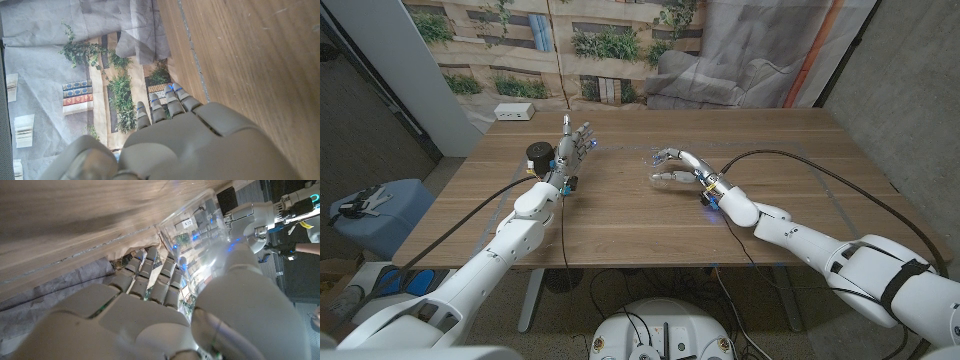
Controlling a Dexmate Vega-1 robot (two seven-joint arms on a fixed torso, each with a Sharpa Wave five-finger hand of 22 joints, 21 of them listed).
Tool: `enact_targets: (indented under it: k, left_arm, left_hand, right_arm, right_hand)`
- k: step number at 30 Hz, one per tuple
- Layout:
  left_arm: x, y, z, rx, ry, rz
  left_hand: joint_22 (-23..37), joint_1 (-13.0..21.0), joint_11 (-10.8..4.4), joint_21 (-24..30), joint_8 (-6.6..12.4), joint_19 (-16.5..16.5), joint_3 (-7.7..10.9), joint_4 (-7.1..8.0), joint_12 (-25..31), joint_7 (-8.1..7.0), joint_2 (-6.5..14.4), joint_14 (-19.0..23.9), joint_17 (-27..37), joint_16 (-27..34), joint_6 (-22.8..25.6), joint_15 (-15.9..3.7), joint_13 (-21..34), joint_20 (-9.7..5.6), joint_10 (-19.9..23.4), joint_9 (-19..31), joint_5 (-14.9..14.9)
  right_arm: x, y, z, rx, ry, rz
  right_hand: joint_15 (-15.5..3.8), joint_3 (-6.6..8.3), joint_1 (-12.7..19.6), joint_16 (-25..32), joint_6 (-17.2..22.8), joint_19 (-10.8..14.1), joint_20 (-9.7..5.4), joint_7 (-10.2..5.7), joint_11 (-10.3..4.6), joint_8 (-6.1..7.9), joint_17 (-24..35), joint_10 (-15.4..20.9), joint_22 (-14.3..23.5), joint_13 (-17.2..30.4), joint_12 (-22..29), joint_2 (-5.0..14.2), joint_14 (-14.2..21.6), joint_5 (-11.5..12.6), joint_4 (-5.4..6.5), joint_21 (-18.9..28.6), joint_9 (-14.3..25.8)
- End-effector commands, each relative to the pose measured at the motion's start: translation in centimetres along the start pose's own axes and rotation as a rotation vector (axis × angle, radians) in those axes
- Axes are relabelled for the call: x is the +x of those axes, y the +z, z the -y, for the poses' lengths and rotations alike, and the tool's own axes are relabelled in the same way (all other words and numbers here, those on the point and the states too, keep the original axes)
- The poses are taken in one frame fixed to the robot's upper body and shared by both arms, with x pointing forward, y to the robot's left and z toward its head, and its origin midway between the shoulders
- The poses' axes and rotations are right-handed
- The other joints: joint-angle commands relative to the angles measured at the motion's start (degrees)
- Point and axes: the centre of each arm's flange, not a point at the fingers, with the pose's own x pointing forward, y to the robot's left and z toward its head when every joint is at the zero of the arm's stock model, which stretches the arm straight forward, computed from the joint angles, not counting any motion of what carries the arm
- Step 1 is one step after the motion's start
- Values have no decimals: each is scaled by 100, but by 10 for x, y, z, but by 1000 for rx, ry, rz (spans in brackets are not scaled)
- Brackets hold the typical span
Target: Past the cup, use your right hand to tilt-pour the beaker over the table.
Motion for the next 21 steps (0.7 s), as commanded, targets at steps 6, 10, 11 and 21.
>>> enact_targets:
  k: [6,10,11,21]
  left_arm:
    - [0,0,0,0,0,0]
    - [0,0,0,0,0,0]
    - [0,0,0,0,0,0]
    - [0,0,0,0,0,0]
  left_hand:
    - [15,25,19,-9,-13,62,-33,6,-6,7,56,36,20,-14,-8,17,16,-61,35,24,35]
    - [15,26,21,-11,-14,61,-36,6,-6,6,58,34,20,-14,-11,10,16,-64,37,24,35]
    - [15,26,20,-11,-14,62,-36,6,-5,4,58,34,20,-14,-11,10,16,-64,39,24,35]
    - [15,26,12,-14,-12,63,-44,5,-6,9,60,38,20,-13,-8,11,16,-61,36,23,36]
  right_arm:
    - [-1,-6,-19,-18,15,-19]
    - [-2,-6,-22,-19,20,-19]
    - [-2,-6,-23,-17,21,-21]
    - [-1,-11,-23,-15,40,-42]
  right_hand:
    - [-825,-28,679,40,467,-2,-42,-398,-297,15,34,322,21,-8,-17,696,-30,2,23,-5,25]
    - [-827,-32,682,42,480,-2,-48,-399,-297,19,36,328,20,-10,-21,699,-31,2,25,-4,25]
    - [-829,-33,686,44,483,-4,-47,-399,-297,19,37,329,20,-13,-23,702,-30,3,24,-4,25]
    - [-833,-52,708,41,418,-5,-54,-400,-292,-13,42,281,20,-35,-70,693,-58,3,18,-1,24]
